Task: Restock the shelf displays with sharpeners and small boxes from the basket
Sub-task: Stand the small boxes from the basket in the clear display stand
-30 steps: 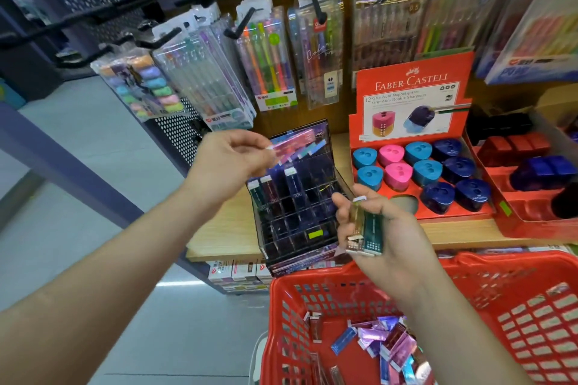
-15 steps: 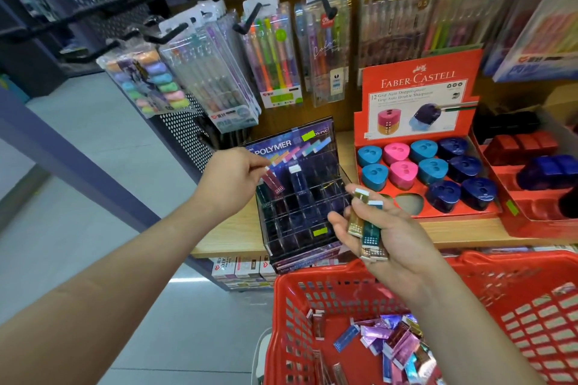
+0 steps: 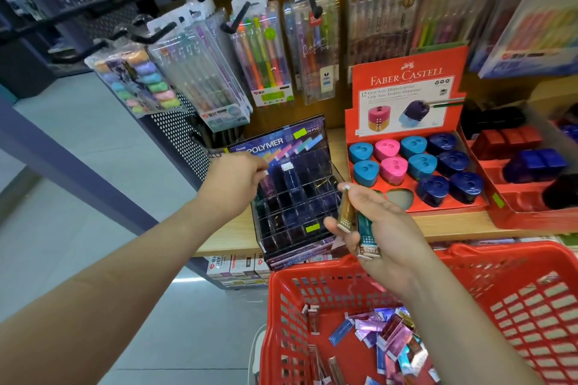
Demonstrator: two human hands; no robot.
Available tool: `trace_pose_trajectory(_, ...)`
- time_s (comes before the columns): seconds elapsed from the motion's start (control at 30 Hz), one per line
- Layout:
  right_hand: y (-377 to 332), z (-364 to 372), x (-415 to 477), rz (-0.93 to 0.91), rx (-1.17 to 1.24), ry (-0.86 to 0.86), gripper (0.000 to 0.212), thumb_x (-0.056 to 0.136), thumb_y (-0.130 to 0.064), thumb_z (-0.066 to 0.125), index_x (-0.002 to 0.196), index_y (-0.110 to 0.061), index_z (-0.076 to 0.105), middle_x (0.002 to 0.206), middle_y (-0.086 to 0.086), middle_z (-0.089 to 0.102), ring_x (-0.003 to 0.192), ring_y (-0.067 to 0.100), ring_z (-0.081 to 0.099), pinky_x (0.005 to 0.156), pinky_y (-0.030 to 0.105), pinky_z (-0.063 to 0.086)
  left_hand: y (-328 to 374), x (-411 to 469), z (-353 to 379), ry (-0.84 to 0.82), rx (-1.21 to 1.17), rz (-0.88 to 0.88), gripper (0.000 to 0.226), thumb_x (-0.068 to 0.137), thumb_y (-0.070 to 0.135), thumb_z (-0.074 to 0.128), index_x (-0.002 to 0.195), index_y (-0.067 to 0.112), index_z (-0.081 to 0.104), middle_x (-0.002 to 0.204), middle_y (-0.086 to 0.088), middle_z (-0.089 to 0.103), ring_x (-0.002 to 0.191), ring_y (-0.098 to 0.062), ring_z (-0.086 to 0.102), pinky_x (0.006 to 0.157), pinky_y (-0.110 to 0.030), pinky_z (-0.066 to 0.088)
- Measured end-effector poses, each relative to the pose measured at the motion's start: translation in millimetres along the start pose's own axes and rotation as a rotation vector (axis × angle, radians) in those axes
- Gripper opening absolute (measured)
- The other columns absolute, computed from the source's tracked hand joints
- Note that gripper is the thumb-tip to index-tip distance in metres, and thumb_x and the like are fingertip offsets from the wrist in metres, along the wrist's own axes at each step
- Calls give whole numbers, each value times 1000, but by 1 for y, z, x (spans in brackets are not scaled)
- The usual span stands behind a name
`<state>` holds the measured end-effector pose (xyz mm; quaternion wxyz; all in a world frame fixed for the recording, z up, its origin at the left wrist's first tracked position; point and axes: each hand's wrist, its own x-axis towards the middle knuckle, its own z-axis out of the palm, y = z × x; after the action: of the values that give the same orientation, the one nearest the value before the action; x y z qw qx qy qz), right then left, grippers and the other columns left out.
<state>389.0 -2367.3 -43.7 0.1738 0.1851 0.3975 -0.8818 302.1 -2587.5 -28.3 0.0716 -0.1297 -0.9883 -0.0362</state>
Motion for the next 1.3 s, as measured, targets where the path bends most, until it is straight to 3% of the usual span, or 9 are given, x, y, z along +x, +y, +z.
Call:
trace_pose_trajectory(0.13, 2, 2, 2, -51, -46, -23, 27, 86, -1, 63, 112, -10, 65, 75, 7, 68, 64, 16, 67, 35, 14, 38, -2, 2, 10, 5, 91, 23, 10, 93, 22, 57, 97, 17, 65, 92, -4, 68, 88, -28, 62, 77, -42, 52)
trace_pose_trajectory(0.27, 6, 2, 4, -109, -112, 21, 26, 71, -11, 73, 96, -10, 66, 77, 6, 72, 62, 13, 67, 35, 15, 36, -7, 4, 18, -35, 138, 21, 8, 90, 20, 59, 85, 19, 65, 88, 0, 64, 88, -25, 59, 74, -43, 53)
trace_pose_trajectory(0.37, 5, 3, 2, -146, -182, 23, 23, 67, -18, 75, 88, -13, 66, 73, 1, 70, 56, 12, 63, 35, 16, 34, 11, 0, 2, 32, -270, -130, 11, 90, 27, 63, 88, 24, 73, 87, 8, 70, 80, -12, 63, 75, -33, 54)
trace_pose_trajectory(0.47, 3, 5, 1, -179, -270, 33, 10, 79, -15, 74, 83, -17, 65, 68, -4, 69, 53, 12, 63, 37, 17, 33, 43, -7, -27, -210, -1011, -320, 18, 91, 25, 64, 87, 12, 75, 78, -4, 72, 65, -10, 61, 61, -22, 54)
trace_pose_trajectory(0.7, 4, 9, 1, -255, -405, 26, 10, 83, -15, 74, 86, -21, 68, 78, 0, 71, 58, 13, 66, 39, 19, 36, 58, -12, -38, -408, -1238, -349, 4, 76, 6, 74, 78, 9, 76, 70, -11, 69, 63, -15, 62, 59, -19, 55)
trace_pose_trajectory(0.8, 1, 9, 1, -195, -312, -7, 16, 87, -15, 69, 102, -20, 69, 86, 2, 73, 65, 12, 64, 41, 20, 37, 49, -8, -43, -279, -1294, -402, 8, 77, -1, 72, 77, 7, 75, 70, -9, 71, 63, -14, 65, 57, -18, 55)
trace_pose_trajectory(1.0, -14, -2, 4, 15, 262, -117, 45, 88, 13, 34, 122, -10, 52, 116, 25, 63, 83, 21, 66, 56, 24, 49, 9, 5, -35, 124, -643, -382, 2, 83, 14, 73, 83, 15, 75, 70, 2, 71, 68, -15, 68, 67, -25, 56)
trace_pose_trajectory(1.1, -16, -4, 7, 9, 281, -129, 48, 90, 18, 30, 125, -7, 52, 116, 30, 63, 97, 29, 71, 67, 29, 59, 8, 2, -18, 141, -437, -308, 6, 85, 19, 71, 88, 15, 75, 75, 10, 67, 71, -4, 62, 67, -12, 47)
trace_pose_trajectory(1.3, -6, -3, 7, 11, 218, -63, 34, 97, 9, 40, 127, 0, 51, 103, 24, 72, 87, 33, 73, 58, 31, 59, 10, 7, -5, 165, -343, -208, 10, 87, 20, 68, 91, 14, 75, 79, 5, 69, 76, -10, 65, 78, -23, 52)
